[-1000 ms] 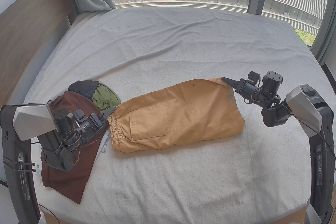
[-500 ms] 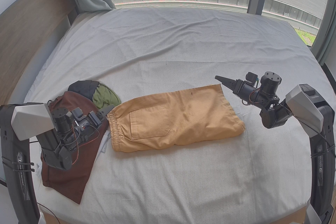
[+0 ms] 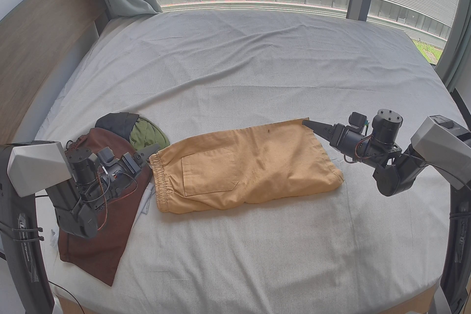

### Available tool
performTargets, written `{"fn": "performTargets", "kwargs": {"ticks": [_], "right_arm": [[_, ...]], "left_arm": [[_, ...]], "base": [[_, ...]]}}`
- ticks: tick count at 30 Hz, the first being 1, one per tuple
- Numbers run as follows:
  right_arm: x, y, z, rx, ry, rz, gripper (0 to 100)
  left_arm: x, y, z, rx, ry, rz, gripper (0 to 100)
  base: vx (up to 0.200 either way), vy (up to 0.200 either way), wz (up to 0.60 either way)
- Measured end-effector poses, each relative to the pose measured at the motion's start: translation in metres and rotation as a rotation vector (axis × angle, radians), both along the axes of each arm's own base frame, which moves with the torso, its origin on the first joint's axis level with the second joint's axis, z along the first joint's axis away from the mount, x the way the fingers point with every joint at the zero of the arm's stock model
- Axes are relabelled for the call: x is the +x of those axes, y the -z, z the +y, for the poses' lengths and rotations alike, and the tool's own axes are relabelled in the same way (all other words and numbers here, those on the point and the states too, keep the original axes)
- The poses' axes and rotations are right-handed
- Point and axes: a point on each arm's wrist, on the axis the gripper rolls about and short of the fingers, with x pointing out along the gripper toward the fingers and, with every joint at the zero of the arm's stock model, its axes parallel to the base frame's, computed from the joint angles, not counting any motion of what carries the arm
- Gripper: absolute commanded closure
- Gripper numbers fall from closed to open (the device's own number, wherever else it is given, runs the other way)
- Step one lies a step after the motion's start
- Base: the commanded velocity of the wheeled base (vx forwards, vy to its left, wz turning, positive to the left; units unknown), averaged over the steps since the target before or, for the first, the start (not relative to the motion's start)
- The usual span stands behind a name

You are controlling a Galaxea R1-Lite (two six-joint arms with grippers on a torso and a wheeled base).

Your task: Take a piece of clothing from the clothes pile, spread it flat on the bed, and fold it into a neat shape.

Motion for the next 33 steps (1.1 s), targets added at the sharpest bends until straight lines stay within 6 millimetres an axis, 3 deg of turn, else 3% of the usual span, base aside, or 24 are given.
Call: {"fn": "performTargets", "kwargs": {"ticks": [11,33], "right_arm": [[-0.051,0.021,0.003,-0.005,0.016,0.025,0],[-0.094,0.046,0.001,-0.093,-0.002,0.115,0]], "left_arm": [[-0.008,-0.011,-0.004,0.043,0.019,-0.038,0],[-0.022,-0.005,-0.013,0.44,0.079,-0.217,0]], "base": [[0.0,0.0,0.0],[0.0,0.0,0.0]]}}
